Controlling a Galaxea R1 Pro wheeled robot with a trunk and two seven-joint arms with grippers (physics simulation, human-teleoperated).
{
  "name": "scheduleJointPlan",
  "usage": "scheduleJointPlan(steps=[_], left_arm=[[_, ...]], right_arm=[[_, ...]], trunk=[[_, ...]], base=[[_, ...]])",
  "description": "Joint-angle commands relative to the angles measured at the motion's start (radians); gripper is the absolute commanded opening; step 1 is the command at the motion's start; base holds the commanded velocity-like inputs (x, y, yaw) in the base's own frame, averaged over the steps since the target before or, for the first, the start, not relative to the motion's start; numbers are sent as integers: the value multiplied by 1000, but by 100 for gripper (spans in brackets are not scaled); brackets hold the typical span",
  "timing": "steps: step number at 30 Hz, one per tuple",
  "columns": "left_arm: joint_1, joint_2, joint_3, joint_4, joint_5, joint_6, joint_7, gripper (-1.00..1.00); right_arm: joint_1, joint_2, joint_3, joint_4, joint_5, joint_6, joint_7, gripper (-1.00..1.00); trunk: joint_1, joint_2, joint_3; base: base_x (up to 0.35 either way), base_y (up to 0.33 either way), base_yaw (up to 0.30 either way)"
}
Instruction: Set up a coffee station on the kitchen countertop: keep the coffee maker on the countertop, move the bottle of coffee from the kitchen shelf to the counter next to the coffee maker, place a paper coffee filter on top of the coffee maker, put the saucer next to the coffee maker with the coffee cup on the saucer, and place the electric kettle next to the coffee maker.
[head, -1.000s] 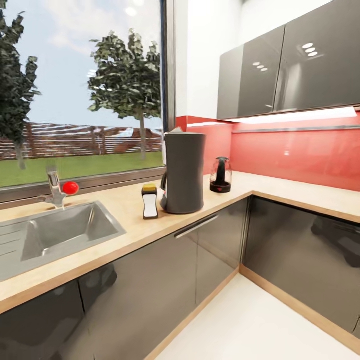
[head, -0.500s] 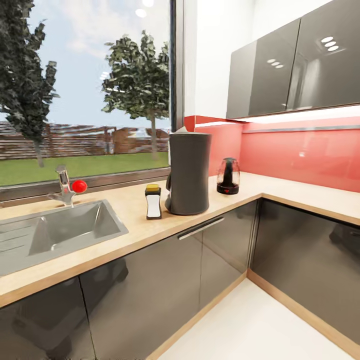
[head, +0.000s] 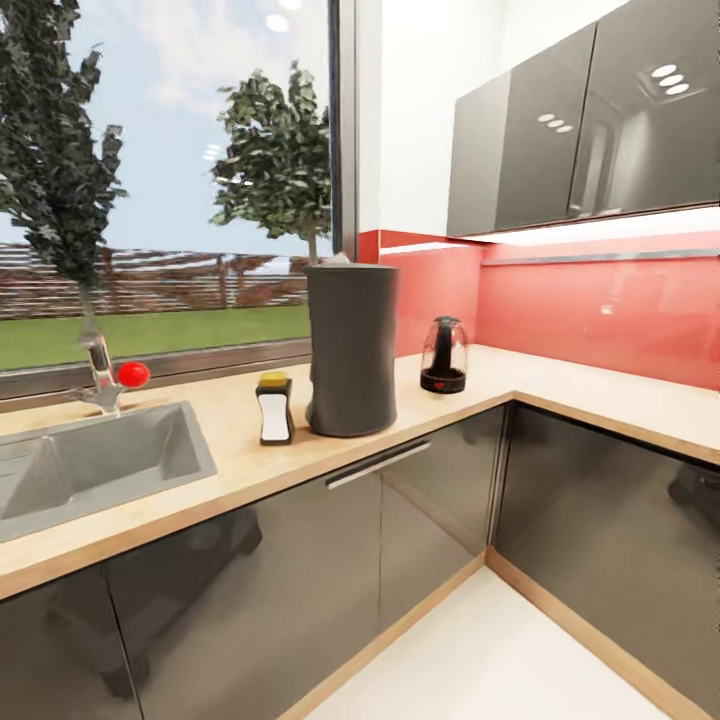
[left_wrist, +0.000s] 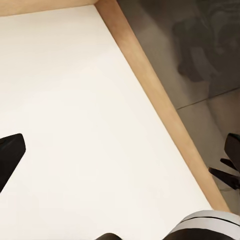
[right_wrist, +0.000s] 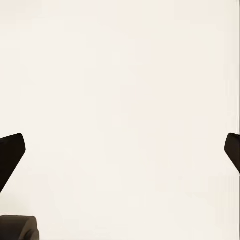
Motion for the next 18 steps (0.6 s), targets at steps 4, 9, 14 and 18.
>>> scheduleJointPlan(steps=[4, 9, 14, 18], left_arm=[[-1, 0, -8, 1, 7, -7, -1, 100], [-1, 0, -8, 1, 7, -7, -1, 100], [-1, 0, -8, 1, 7, -7, -1, 100], [-2, 0, -8, 1, 7, -7, -1, 100]], right_arm=[[-1, -1, 1, 1, -1, -3, 3, 100], [-1, 0, 1, 1, -1, -3, 3, 100], [-1, 0, 1, 1, -1, -3, 3, 100], [-1, 0, 1, 1, -1, -3, 3, 100]], trunk=[[0, -1, -1], [0, -1, -1], [0, -1, -1], [0, -1, -1]], base=[[119, -294, 1], [119, -294, 0], [104, -294, 0], [31, -301, 63]])
